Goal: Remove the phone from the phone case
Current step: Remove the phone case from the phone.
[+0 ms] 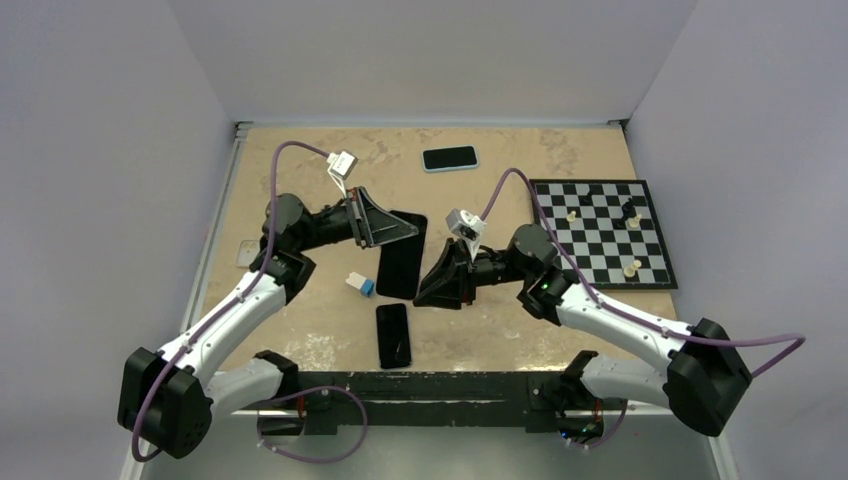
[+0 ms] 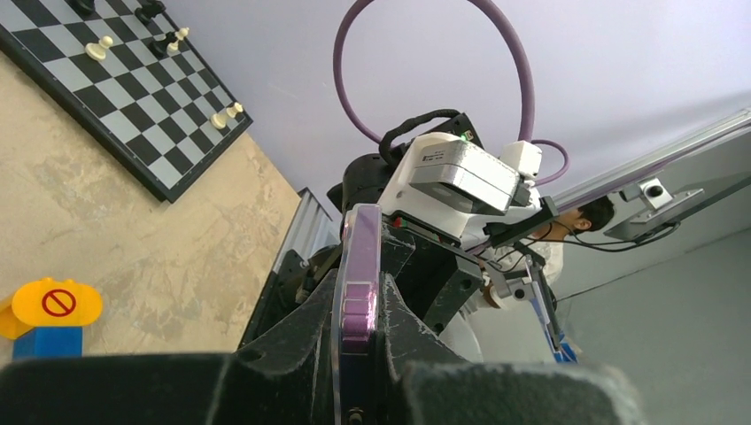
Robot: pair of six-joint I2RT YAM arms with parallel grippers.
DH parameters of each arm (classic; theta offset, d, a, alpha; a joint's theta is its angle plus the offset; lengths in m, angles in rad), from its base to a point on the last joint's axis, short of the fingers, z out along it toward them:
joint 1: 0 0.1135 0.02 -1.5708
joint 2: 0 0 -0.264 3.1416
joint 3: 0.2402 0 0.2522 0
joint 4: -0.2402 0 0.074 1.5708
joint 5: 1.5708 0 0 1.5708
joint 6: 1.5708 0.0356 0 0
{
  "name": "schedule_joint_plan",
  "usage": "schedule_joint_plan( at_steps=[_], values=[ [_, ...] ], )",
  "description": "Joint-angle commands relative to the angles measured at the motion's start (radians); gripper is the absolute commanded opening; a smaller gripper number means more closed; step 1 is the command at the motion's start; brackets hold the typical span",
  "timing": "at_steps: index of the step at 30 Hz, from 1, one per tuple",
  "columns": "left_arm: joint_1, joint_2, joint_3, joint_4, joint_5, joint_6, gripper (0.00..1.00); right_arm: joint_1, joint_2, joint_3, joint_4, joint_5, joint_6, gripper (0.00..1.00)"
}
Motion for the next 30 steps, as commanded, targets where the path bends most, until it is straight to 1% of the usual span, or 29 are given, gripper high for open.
schedule_joint_plan(
  at_steps=[1, 3, 6, 8, 9, 10, 13, 17, 19, 22, 25, 27, 30],
  values=[
    [0.002, -0.031, 0.026, 0.085, -0.004, -0.044, 0.00, 0.013, -0.004, 0.027, 0.112, -0.042, 0.012, 0.31],
    [0.002, -0.034, 0.026, 0.085, -0.003, -0.046, 0.00, 0.015, -0.004, 0.033, 0.111, -0.037, 0.009, 0.28],
    [0.001, -0.032, 0.022, 0.097, 0.002, -0.071, 0.00, 0.015, 0.003, 0.050, 0.086, -0.028, -0.026, 0.20],
    [0.001, -0.027, 0.020, 0.105, 0.007, -0.108, 0.00, 0.015, 0.003, 0.056, 0.063, 0.015, -0.073, 0.10],
    [-0.002, -0.022, 0.018, 0.109, 0.010, -0.135, 0.00, 0.015, 0.001, 0.059, 0.055, 0.044, -0.103, 0.03],
    [-0.004, -0.018, 0.015, 0.115, 0.012, -0.167, 0.00, 0.015, 0.001, 0.064, 0.043, 0.088, -0.131, 0.00],
    [-0.008, -0.012, -0.001, 0.168, 0.022, -0.259, 0.00, 0.015, 0.026, 0.129, -0.035, 0.216, -0.206, 0.00],
    [-0.009, -0.035, -0.019, 0.181, 0.025, -0.295, 0.00, 0.019, 0.057, 0.216, -0.149, 0.435, -0.282, 0.00],
    [-0.009, -0.043, -0.026, 0.198, 0.022, -0.313, 0.00, 0.033, 0.066, 0.254, -0.218, 0.571, -0.336, 0.00],
    [-0.009, -0.044, -0.041, 0.276, 0.012, -0.383, 0.00, 0.070, 0.087, 0.310, -0.330, 0.808, -0.429, 0.00],
    [-0.009, -0.036, -0.048, 0.343, 0.002, -0.448, 0.00, 0.092, 0.109, 0.345, -0.398, 0.988, -0.472, 0.00],
    [-0.009, -0.037, -0.051, 0.364, -0.009, -0.479, 0.00, 0.123, 0.134, 0.362, -0.433, 1.148, -0.496, 0.00],
    [-0.008, -0.037, -0.047, 0.367, -0.023, -0.495, 0.00, 0.131, 0.150, 0.383, -0.475, 1.275, -0.497, 0.00]
  ],
)
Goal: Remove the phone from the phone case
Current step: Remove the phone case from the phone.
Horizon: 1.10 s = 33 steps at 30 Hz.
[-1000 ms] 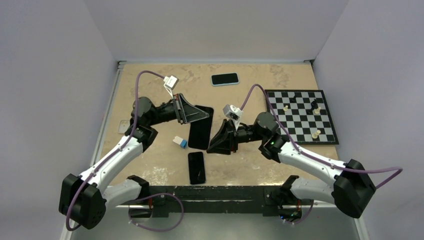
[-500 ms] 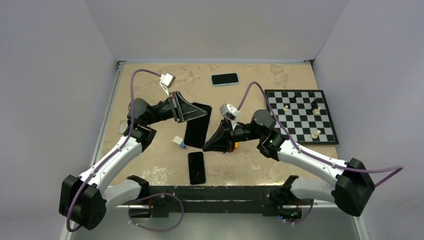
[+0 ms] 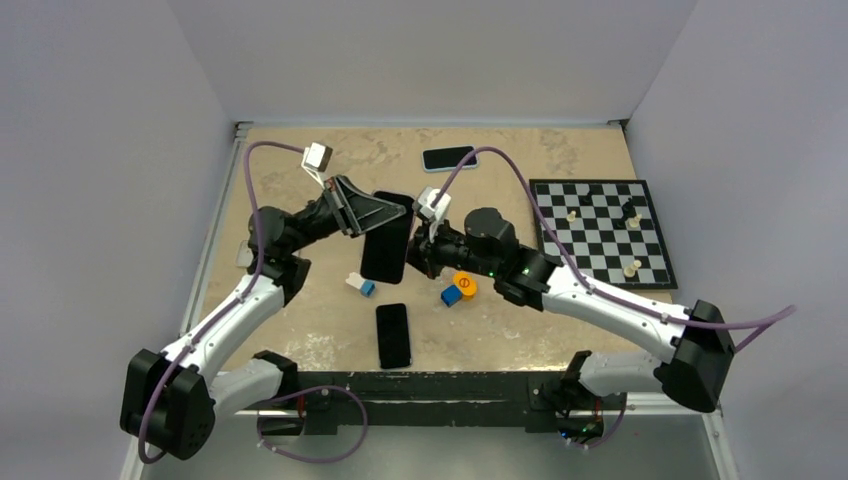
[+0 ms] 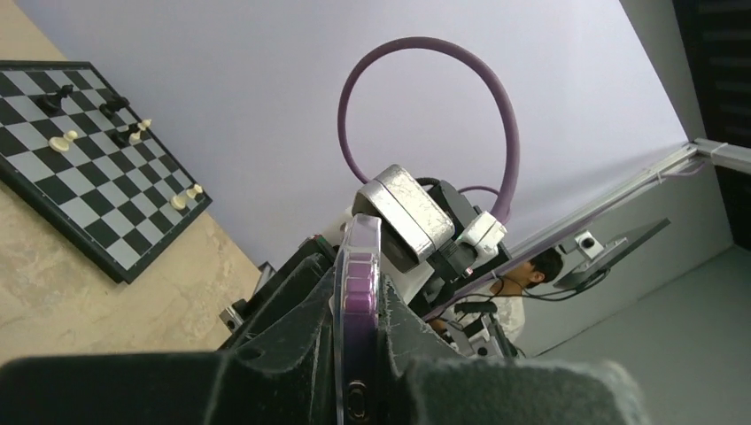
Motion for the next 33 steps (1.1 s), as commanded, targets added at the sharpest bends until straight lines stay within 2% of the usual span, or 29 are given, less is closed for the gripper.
schedule_joint_plan(
  at_steps=[1, 3, 6, 8, 10, 12, 16, 19, 24, 28, 33],
  values=[
    [-0.069, -0.031, 0.003, 0.054, 0.032, -0.250, 0.00, -0.019, 0.070, 0.090, 0.037, 0.645, -0.129, 0.00],
    [-0.069, -0.041, -0.012, 0.038, -0.018, -0.237, 0.00, -0.019, 0.062, 0.110, -0.011, 0.624, -0.078, 0.00],
    [-0.068, -0.064, -0.062, 0.045, -0.152, -0.197, 0.00, -0.032, -0.025, 0.043, 0.030, 0.381, 0.010, 0.03],
    [-0.066, -0.056, -0.069, 0.053, -0.207, -0.172, 0.00, -0.037, -0.088, -0.027, 0.066, 0.288, 0.083, 0.12],
    [-0.066, -0.007, -0.062, 0.128, -0.226, -0.166, 0.00, -0.066, -0.130, -0.063, 0.044, 0.209, 0.168, 0.20],
    [-0.066, 0.030, -0.067, 0.177, -0.255, -0.165, 0.00, -0.090, -0.168, -0.088, 0.013, 0.120, 0.238, 0.34],
    [-0.066, 0.048, -0.108, 0.240, -0.362, -0.127, 0.00, -0.105, -0.274, -0.131, -0.041, 0.062, 0.333, 0.52],
    [-0.066, 0.020, -0.125, 0.197, -0.411, -0.048, 0.00, -0.120, -0.330, -0.140, -0.044, -0.012, 0.450, 0.54],
    [-0.066, -0.043, -0.150, 0.099, -0.468, 0.034, 0.00, -0.128, -0.355, -0.195, 0.196, -0.234, 0.680, 0.49],
    [-0.066, -0.074, -0.161, 0.054, -0.499, 0.040, 0.00, -0.128, -0.319, -0.209, 0.270, -0.258, 0.743, 0.48],
    [-0.066, -0.086, -0.181, 0.074, -0.531, 0.017, 0.00, -0.128, -0.255, -0.240, 0.400, -0.259, 0.837, 0.53]
  ],
)
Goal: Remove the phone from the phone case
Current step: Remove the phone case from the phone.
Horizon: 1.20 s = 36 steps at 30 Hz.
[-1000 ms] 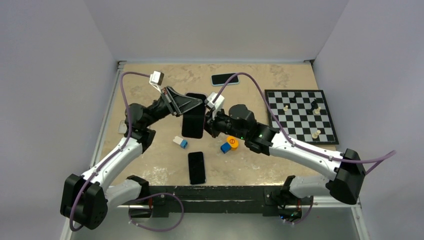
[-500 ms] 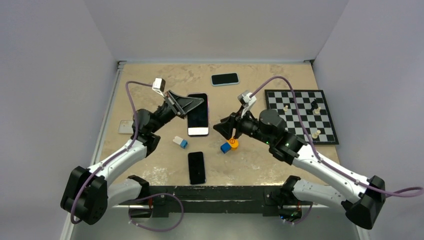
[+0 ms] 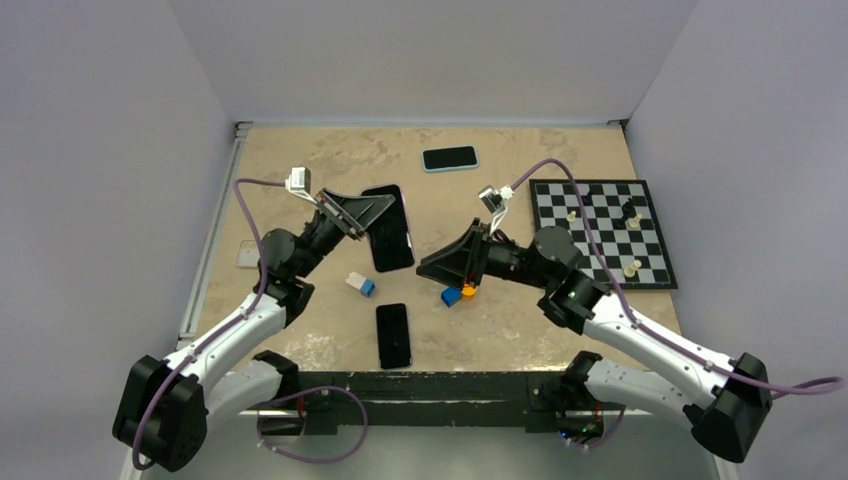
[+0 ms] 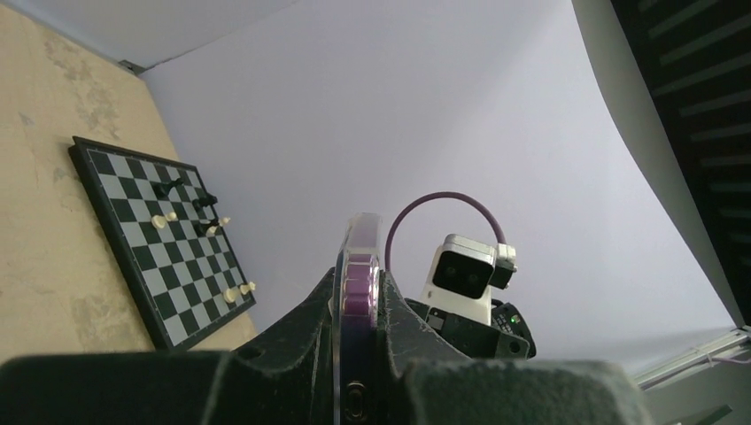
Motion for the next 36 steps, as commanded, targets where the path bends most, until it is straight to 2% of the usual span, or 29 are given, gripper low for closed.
schedule_joint_plan(
  at_steps=[1, 10, 13, 20, 25, 36],
  values=[
    [0.001, -0.027, -0.005, 0.067, -0.060, -0.004, 0.00, -0.002, 0.044, -0.030, 0.190, -0.047, 0.135, 0.53],
    [0.001, 0.002, -0.034, 0.171, -0.070, -0.073, 0.00, -0.002, 0.123, -0.047, 0.252, -0.023, 0.181, 0.49],
    [0.002, 0.000, -0.038, 0.174, -0.070, -0.073, 0.00, -0.002, 0.137, -0.054, 0.262, -0.011, 0.194, 0.48],
    [0.001, -0.024, -0.044, 0.142, -0.081, -0.046, 0.00, -0.002, 0.083, -0.058, 0.171, 0.017, 0.134, 0.47],
    [0.001, -0.017, -0.040, 0.146, -0.077, -0.039, 0.00, -0.002, 0.055, -0.072, 0.186, 0.014, 0.132, 0.46],
    [0.002, -0.024, -0.033, 0.149, -0.065, -0.049, 0.00, -0.002, 0.104, -0.081, 0.220, 0.016, 0.141, 0.42]
  ],
)
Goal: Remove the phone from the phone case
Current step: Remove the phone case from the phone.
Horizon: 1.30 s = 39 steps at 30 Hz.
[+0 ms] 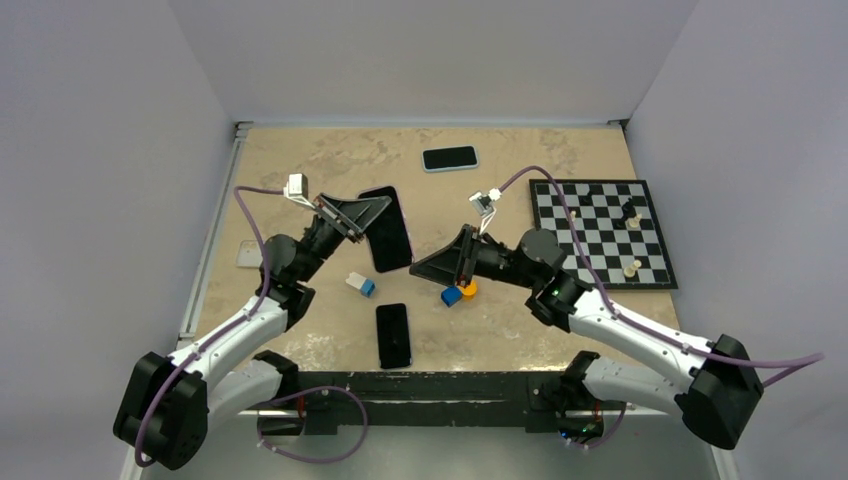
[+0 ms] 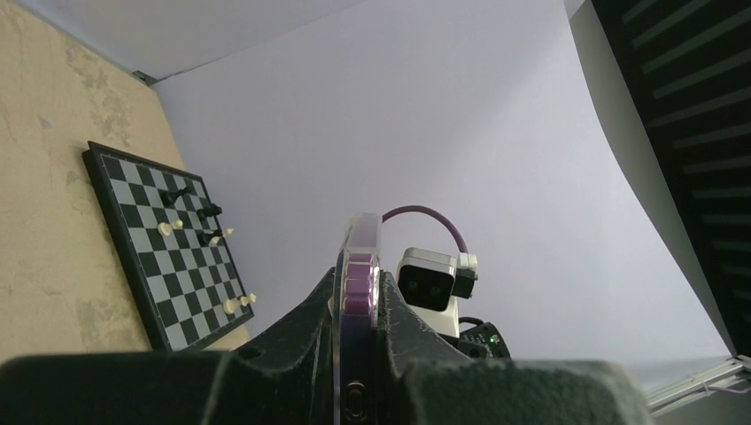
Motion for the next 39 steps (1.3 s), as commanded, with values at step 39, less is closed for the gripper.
schedule_joint_plan(
  at_steps=[39],
  values=[
    [-0.009, -0.029, 0.079, 0.065, 0.054, 0.041, 0.00, -0.024, 0.011, 0.036, 0.096, -0.016, 0.037, 0.42]
  ],
)
